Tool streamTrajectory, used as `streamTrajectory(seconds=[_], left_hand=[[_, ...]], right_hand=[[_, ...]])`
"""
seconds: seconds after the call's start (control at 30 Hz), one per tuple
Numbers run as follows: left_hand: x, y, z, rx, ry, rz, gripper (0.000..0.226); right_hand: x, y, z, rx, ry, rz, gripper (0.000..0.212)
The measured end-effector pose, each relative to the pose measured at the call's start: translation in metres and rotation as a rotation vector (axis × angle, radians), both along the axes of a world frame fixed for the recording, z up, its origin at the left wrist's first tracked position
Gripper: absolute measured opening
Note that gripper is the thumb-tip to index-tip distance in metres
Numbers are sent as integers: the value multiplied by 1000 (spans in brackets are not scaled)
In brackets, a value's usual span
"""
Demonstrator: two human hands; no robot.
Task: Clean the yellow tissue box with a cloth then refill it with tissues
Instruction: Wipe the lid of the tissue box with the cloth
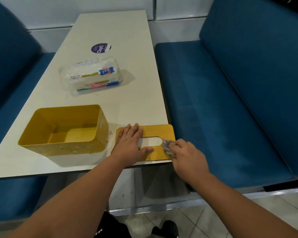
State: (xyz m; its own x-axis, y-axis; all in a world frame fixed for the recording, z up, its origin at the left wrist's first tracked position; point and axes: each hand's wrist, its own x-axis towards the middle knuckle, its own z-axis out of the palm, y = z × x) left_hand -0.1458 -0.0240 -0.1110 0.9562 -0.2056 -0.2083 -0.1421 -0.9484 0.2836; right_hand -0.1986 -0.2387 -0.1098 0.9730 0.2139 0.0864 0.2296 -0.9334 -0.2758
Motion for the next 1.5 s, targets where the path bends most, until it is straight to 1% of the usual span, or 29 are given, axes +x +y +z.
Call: streamTrajectory(seconds=[0.13,0.17,0.27,0.3,0.43,0.47,0.6,0.73,0.8,0.87,0.97,1.07,1.13,1.2,1.23,1.27,1.3,1.37,1.43,1.47,1.5], left_hand=[[-1,5,0,-15,9,-28,87],[-1,5,-1,-15,7,-26,87],[0,3,-1,-17,15,-14,86],[0,3,-1,-17,15,-13,86],[-1,4,0,-14,7,-18,85],[0,3,0,-12,4,-15,85],[2,3,-1,9,-17,9,85],[1,5,1,1,9,-3,85],[1,5,1,-1,14,-3,86],[1,5,1,7,21,-2,87],[1,4,3,14,40,-2,87],[2,3,8,33,71,-4,88],[5,2,13,72,109,-11,88],[6,-3,24,122,119,-12,84],[5,-8,32,101,90,0,80],[3,-14,42,21,46,30,73],[0,-22,55,-118,7,67,67],[-9,-41,83,-516,-11,147,55],[-19,-57,110,-895,48,215,48],[-22,-61,119,-1023,50,260,48],[-25,-61,126,-1103,25,311,50]], right_hand=[[-28,1,-3,-22,-20,156,29],[-24,-3,-3,-19,-18,142,30],[-7,-12,0,12,-20,0,27],[-8,-10,0,-2,-15,-3,27],[-29,-4,-4,-54,-40,201,35],[-27,-6,-4,-57,-37,211,35],[-14,-5,-2,2,11,101,31],[-17,-9,-2,-16,13,169,32],[-8,-19,-1,7,32,96,28],[4,-32,-2,47,107,-34,26],[14,-51,-1,59,122,-172,24],[21,-58,10,154,113,-232,18],[27,-52,19,233,73,-246,17],[32,-38,29,324,34,-241,15],[34,-31,34,386,25,-241,14],[36,-22,41,466,26,-245,14],[39,-12,51,551,33,-259,14],[41,7,70,710,56,-257,12],[42,30,88,850,110,-179,10],[41,42,97,926,160,-129,11],[39,53,106,1018,225,-70,14]])
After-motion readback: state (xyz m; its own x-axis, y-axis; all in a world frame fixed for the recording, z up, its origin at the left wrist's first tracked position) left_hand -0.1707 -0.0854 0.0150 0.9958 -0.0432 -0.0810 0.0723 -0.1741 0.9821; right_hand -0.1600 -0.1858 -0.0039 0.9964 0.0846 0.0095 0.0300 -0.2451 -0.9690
